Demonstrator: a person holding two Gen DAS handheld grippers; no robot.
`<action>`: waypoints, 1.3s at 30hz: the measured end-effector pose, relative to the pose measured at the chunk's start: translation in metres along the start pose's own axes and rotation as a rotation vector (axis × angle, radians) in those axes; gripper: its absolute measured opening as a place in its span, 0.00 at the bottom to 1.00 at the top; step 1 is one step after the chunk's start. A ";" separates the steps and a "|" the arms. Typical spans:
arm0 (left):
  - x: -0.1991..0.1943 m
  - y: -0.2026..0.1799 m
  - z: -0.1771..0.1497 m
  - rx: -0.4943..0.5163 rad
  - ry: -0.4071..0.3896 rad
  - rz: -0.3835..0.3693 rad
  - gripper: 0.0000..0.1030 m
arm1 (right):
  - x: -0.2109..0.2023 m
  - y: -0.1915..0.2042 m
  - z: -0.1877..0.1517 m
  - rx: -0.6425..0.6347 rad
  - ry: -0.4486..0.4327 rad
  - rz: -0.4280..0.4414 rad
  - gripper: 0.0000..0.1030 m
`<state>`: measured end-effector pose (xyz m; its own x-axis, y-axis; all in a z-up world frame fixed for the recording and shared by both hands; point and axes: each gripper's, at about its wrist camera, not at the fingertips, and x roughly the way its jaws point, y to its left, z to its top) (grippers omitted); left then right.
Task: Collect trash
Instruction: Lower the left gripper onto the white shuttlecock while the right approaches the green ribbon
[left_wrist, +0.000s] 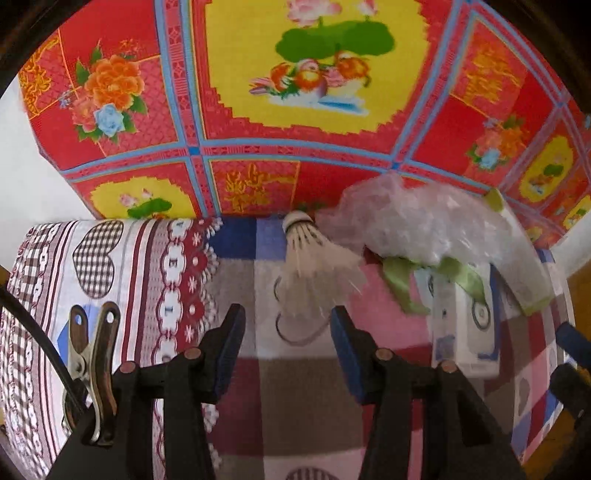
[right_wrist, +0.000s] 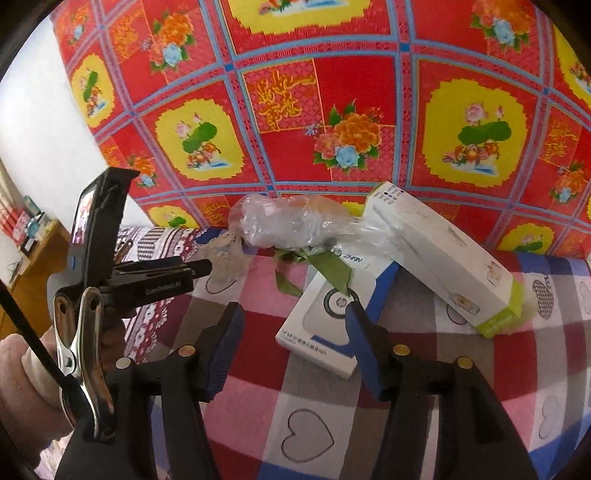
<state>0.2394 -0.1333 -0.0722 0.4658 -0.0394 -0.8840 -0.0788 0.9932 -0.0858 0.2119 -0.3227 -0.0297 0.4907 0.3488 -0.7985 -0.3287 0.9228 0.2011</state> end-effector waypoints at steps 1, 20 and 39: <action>0.003 0.001 0.002 -0.003 0.001 -0.013 0.49 | 0.002 0.001 0.002 -0.003 0.001 -0.003 0.56; 0.061 0.005 0.030 0.053 0.018 -0.043 0.49 | 0.065 0.016 0.035 -0.144 0.031 -0.074 0.67; 0.057 0.037 0.031 -0.011 -0.040 -0.104 0.08 | 0.126 0.025 0.056 -0.216 0.056 -0.084 0.65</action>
<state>0.2904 -0.0949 -0.1110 0.5065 -0.1377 -0.8512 -0.0375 0.9827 -0.1813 0.3103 -0.2467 -0.0933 0.4801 0.2568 -0.8388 -0.4567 0.8895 0.0109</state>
